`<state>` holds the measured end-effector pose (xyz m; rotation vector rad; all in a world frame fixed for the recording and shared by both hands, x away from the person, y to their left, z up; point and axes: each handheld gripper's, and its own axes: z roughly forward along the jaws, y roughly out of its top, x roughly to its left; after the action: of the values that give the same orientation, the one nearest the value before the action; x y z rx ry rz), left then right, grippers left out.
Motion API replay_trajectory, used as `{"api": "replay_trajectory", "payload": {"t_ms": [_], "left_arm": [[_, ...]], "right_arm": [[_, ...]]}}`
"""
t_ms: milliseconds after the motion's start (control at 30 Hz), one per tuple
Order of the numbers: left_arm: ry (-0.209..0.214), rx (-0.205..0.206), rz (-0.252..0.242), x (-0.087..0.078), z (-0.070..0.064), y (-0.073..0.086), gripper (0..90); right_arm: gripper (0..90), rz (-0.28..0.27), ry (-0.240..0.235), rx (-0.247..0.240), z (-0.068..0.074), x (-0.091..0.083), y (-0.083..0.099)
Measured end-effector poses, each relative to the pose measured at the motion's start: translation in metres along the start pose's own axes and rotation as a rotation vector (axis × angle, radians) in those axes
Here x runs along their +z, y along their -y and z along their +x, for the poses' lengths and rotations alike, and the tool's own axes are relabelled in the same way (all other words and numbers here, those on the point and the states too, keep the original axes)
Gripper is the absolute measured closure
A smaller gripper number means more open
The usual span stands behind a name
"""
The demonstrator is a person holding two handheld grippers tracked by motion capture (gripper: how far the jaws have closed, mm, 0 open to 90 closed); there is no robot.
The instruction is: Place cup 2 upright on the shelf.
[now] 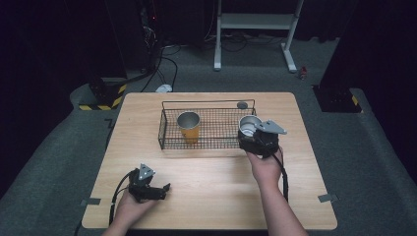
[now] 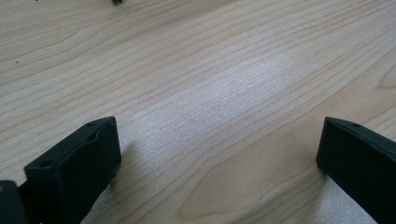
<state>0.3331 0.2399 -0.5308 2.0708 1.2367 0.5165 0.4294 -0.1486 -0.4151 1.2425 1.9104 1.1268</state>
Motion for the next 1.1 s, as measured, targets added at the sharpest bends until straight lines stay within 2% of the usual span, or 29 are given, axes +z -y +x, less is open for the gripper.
{"api": "replay_trajectory", "payload": {"t_ms": [400,833,1100], "left_arm": [[0.006,0.013,0.000,0.000,0.000,0.000,0.2],[0.006,0.015,0.001,0.000,0.000,0.000,0.2],[0.007,0.016,0.000,0.000,0.000,0.000,0.2]], "right_arm": [[18.5,0.028,0.007,-0.011,0.006,0.026,-0.020],[18.5,0.072,0.027,-0.017,0.015,0.062,-0.031],[18.5,0.077,0.030,-0.019,0.021,0.071,-0.044]]}}
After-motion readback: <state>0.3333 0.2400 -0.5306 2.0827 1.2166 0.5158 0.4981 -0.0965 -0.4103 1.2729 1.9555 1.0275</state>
